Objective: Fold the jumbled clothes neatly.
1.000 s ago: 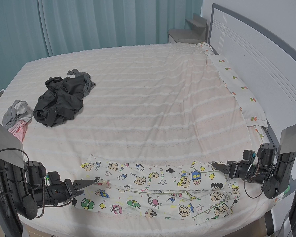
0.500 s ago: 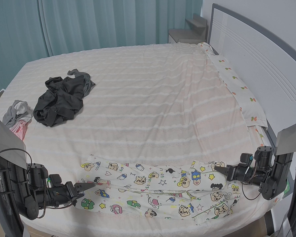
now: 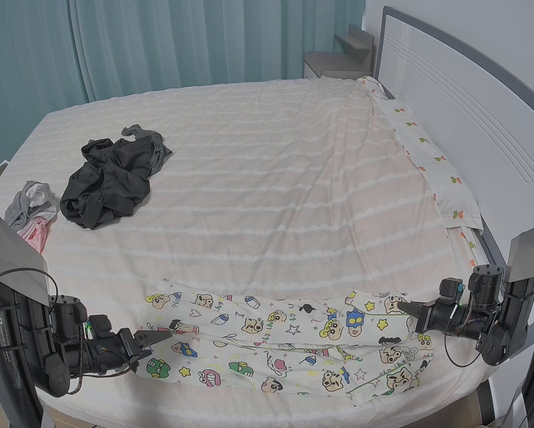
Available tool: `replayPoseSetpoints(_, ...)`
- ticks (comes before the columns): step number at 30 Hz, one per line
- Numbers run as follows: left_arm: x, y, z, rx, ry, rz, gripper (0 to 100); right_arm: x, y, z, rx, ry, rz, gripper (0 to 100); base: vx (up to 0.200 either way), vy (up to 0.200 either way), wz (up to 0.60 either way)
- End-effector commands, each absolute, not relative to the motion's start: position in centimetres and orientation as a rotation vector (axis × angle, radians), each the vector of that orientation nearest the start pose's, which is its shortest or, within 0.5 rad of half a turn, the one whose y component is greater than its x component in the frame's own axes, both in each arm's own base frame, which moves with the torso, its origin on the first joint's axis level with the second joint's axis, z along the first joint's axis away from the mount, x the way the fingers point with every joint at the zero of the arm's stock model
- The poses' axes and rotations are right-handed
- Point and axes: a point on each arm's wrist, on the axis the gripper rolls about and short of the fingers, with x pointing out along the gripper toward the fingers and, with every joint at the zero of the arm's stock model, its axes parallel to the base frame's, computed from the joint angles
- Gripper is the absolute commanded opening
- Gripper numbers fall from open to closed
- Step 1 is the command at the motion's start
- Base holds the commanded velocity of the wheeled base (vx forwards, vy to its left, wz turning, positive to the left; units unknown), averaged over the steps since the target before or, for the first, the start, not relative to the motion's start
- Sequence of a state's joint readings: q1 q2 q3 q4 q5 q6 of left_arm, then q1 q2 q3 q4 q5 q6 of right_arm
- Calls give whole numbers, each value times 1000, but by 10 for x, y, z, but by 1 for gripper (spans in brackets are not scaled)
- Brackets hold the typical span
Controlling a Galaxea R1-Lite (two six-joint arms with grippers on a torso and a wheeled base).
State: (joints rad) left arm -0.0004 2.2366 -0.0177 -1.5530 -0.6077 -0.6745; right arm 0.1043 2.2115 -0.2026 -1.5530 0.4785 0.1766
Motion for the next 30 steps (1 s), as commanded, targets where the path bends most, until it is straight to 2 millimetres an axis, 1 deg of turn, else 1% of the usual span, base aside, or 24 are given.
replayPoseSetpoints(1,216,-13,-9,-832,820,-349,100,253,38,25,246,445,574,0,0,0,0)
replayPoseSetpoints(3,216,-13,-9,-831,820,-351,100,254,38,26,245,438,574,0,0,0,0)
replayPoseSetpoints(7,216,-13,-9,-832,821,-349,100,260,37,22,246,440,565,0,0,0,0)
replayPoseSetpoints(10,216,-13,-9,-832,822,-350,100,266,35,10,253,468,549,0,0,0,0)
replayPoseSetpoints(11,216,-13,-9,-832,822,-350,100,269,34,5,256,479,542,100,0,0,0)
replayPoseSetpoints(14,216,-13,-9,-831,821,-349,100,275,33,-4,258,495,525,100,0,0,0)
replayPoseSetpoints(15,216,-13,-9,-831,821,-349,100,279,30,-7,258,491,502,100,0,0,0)
replayPoseSetpoints(19,216,-13,-9,-831,821,-349,100,289,21,-1,250,437,450,100,0,0,0)
replayPoseSetpoints(21,216,-13,-9,-832,822,-350,100,293,16,10,243,386,436,100,0,0,0)
replayPoseSetpoints(22,216,-13,-9,-831,822,-350,100,298,15,22,235,346,437,100,0,0,0)
replayPoseSetpoints(23,216,-13,-9,-830,821,-351,100,299,15,26,233,339,439,100,0,0,0)
replayPoseSetpoints(24,216,-13,-9,-831,823,-351,100,302,18,42,227,316,451,100,0,0,0)
replayPoseSetpoints(25,216,-13,-9,-831,823,-351,100,304,20,50,225,311,458,100,0,0,0)
replayPoseSetpoints(26,216,-13,-9,-831,822,-350,100,306,25,62,222,316,473,100,0,0,0)
replayPoseSetpoints(28,216,-13,-9,-831,822,-350,100,312,36,78,220,345,496,100,0,0,0)
replayPoseSetpoints(30,216,-13,-9,-831,822,-350,100,313,40,83,218,354,507,100,0,0,0)
